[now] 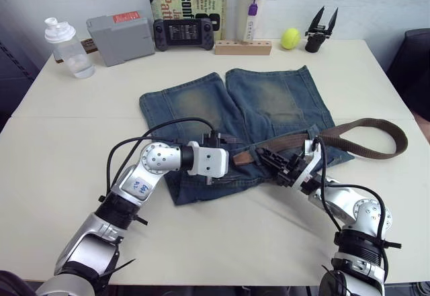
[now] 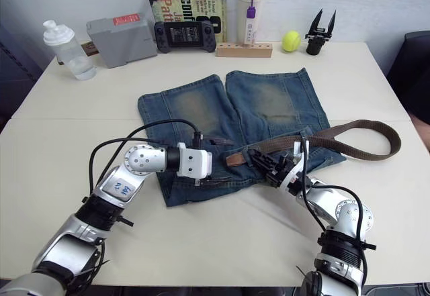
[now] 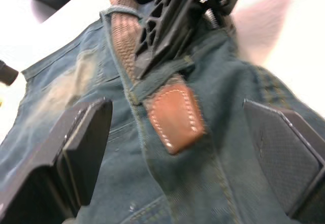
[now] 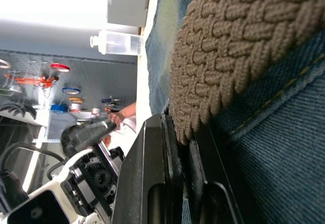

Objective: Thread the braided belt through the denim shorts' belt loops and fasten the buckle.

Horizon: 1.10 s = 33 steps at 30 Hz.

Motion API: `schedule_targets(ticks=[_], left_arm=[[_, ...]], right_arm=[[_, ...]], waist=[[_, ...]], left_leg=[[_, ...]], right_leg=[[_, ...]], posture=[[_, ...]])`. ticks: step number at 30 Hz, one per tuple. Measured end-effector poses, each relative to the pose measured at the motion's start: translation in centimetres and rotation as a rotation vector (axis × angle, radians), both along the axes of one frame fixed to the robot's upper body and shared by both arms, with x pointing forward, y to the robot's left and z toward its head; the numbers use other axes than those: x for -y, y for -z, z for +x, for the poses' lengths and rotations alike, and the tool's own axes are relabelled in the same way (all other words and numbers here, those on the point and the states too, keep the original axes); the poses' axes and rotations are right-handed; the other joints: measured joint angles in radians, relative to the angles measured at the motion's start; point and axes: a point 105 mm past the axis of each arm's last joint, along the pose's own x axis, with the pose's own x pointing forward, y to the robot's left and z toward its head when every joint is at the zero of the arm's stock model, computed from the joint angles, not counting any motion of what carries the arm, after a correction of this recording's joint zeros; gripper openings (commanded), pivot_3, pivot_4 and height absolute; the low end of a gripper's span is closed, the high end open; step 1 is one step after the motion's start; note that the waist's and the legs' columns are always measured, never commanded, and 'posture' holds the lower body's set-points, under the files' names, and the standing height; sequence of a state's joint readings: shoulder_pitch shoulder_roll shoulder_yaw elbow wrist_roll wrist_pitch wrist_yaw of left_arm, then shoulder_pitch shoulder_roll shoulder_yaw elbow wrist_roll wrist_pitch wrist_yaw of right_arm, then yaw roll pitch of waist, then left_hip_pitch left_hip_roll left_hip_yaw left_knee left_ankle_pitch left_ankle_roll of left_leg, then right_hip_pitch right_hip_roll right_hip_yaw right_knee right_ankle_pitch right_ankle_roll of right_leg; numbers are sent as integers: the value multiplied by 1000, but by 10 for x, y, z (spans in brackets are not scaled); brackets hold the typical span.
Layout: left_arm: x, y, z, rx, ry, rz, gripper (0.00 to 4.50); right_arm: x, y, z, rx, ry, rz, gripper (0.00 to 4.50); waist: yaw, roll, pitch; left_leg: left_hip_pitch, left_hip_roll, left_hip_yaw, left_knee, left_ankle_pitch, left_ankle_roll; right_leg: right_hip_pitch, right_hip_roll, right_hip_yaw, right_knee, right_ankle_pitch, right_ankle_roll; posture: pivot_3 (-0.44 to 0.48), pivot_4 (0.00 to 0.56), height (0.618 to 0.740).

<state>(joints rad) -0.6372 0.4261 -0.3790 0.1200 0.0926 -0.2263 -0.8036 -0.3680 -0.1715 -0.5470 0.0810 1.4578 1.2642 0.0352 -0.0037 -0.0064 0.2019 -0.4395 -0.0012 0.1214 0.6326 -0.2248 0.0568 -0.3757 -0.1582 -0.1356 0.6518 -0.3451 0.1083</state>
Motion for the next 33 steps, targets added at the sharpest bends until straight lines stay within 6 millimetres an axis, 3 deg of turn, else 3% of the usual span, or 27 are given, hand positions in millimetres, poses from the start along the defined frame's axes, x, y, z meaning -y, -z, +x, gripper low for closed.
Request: schedule_targets(ticks=[8, 19, 33], left_arm=[[9, -15, 12, 46, -69, -125, 4500], [10, 11, 15, 143, -53, -23, 4500], [10, 5, 21, 255, -68, -60, 4500]], right_arm=[[1, 0, 0, -4, 30, 14, 121], [4, -2, 3, -1, 40, -18, 121], [9, -1, 2, -2, 73, -13, 121]], waist=[[0, 0, 0], [2, 0, 0], [4, 0, 0]], left_leg=[[0, -1, 0, 1, 0, 2], [0, -2, 0, 1, 0, 3], [-1, -3, -1, 2, -1, 5]], right_leg=[[0, -2, -1, 1, 0, 0], [0, -5, -3, 1, 0, 0], [0, -7, -6, 2, 0, 0]], posture=[[0, 150, 697], [0, 150, 697], [0, 150, 697]])
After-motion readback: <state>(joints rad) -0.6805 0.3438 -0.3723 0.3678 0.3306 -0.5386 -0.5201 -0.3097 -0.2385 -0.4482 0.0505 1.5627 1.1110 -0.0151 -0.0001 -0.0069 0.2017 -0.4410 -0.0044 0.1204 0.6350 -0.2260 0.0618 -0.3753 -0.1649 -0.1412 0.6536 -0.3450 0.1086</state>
